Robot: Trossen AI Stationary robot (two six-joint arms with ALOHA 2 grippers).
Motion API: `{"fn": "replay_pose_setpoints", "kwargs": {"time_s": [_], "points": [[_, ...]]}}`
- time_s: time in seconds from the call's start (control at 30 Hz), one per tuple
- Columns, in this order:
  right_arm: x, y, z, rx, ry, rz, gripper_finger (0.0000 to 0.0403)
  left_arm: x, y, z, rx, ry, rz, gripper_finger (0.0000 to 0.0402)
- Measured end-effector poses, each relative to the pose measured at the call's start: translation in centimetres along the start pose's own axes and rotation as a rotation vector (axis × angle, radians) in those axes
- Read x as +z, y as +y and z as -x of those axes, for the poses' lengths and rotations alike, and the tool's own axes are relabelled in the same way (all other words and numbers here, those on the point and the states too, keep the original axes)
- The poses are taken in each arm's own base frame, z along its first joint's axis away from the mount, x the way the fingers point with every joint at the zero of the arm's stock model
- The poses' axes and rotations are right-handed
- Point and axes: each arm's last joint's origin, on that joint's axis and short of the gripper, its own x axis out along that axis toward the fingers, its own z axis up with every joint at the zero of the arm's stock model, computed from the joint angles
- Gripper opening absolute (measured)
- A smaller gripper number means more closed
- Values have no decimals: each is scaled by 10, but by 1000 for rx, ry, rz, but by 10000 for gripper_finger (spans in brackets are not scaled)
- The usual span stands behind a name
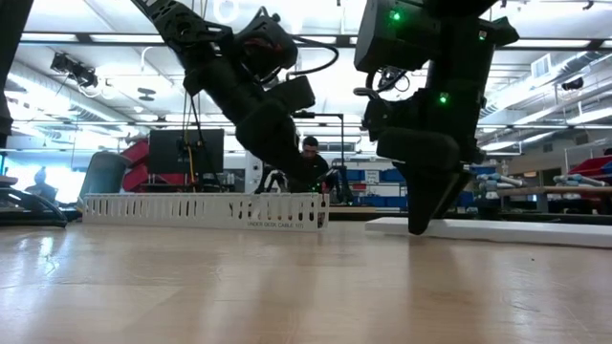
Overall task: Ziptie cables
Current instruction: Close the white cable duct
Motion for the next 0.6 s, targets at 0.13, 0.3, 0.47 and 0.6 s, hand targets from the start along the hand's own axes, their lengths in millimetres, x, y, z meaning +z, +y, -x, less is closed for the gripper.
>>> {"fn": "replay_pose_setpoints", "kwargs": {"time_s": [0.13, 0.3, 0.47, 0.6], "points": [[0, 0, 0, 6, 6, 14, 212, -3, -2, 0, -43, 26, -77, 321], [1, -1, 0, 11, 12, 21, 212, -3, -2, 5, -97, 143, -168, 321], [7, -5, -2, 29, 24, 40, 212, 13, 0, 13, -109, 176, -211, 321], [12, -10, -4, 62, 48, 73, 212, 17, 0, 16, -146, 177, -241, 315]]}}
